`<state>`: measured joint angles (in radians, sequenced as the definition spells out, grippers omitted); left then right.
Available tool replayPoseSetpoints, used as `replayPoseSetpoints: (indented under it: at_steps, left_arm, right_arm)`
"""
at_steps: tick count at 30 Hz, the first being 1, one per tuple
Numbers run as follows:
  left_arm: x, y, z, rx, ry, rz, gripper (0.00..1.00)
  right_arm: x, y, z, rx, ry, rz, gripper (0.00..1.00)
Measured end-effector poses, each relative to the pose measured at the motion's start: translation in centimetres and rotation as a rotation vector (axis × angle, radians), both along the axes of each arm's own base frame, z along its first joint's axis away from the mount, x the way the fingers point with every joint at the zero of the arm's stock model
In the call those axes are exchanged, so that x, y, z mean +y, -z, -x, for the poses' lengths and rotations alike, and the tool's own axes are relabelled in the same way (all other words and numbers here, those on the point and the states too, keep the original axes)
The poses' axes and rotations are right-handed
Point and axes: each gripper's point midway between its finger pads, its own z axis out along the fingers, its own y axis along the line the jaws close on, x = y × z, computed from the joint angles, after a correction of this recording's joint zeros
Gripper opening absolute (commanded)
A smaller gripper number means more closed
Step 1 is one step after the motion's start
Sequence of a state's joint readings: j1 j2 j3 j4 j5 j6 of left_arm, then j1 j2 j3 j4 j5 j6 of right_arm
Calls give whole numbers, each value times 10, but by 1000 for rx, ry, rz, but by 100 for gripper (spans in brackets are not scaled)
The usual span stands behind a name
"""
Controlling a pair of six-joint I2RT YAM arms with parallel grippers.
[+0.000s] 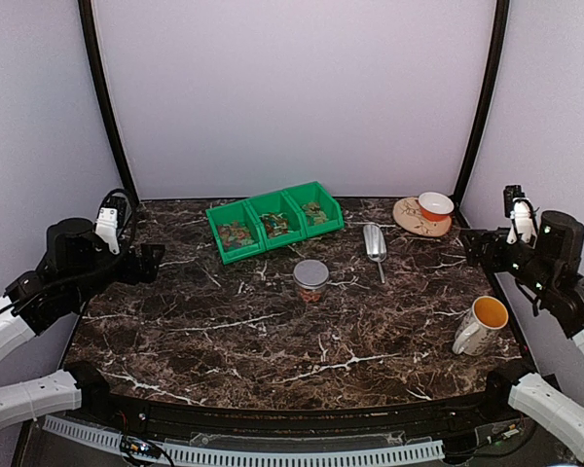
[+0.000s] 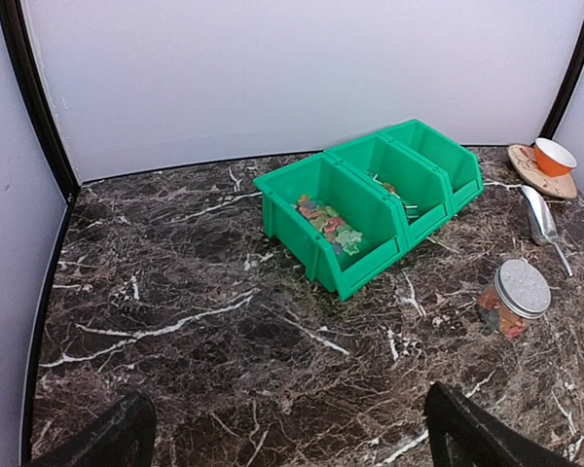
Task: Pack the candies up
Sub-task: Reset both arms
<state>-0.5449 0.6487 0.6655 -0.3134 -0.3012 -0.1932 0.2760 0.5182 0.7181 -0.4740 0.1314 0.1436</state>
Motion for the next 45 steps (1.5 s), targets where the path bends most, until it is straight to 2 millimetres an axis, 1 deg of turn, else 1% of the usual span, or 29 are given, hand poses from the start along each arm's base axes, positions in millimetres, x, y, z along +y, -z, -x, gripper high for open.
replayPoseSetpoints:
  at_steps: [5,8,11,13,16,18,20,27,29,32,38,45]
  left_arm:
    - [7,5,6,-12,-11,-22,99]
    - [10,18,10,-24,-9,-29,99]
    - [12,28,13,-33,-6,-33,99]
    - [12,27,13,-46,-4,-30,99]
    - [13,19,14,-81,-1,-22,99]
    - [14,15,14,-101,-2,-28,99]
    - [13,16,12,-101,2,-45,99]
    - [3,41,3,-19,47,-141,99]
    - [2,39,4,-29,57,-135,99]
    - [3,28,9,-93,65,-102,99]
    - [11,10,19,-210,52,-59,99]
    - [11,9,18,-232,51,-61,99]
  right_arm:
    - [0,2,1,21,-2,15,98]
    - [-1,1,4,17,-3,18,98]
    - [-2,-4,8,-9,-4,13,98]
    - [-3,-9,12,-32,-4,7,98]
    - [-4,-12,14,-54,-5,4,98]
    - [-4,-11,15,-56,-4,3,98]
    - [-5,-10,15,-54,-3,4,98]
    - [-4,-3,12,-36,-2,10,98]
    - [-4,-1,11,-29,-2,12,98]
    - [-4,0,11,-26,-2,13,98]
    - [-4,1,10,-24,-2,13,98]
    - [-4,1,10,-22,-2,14,97]
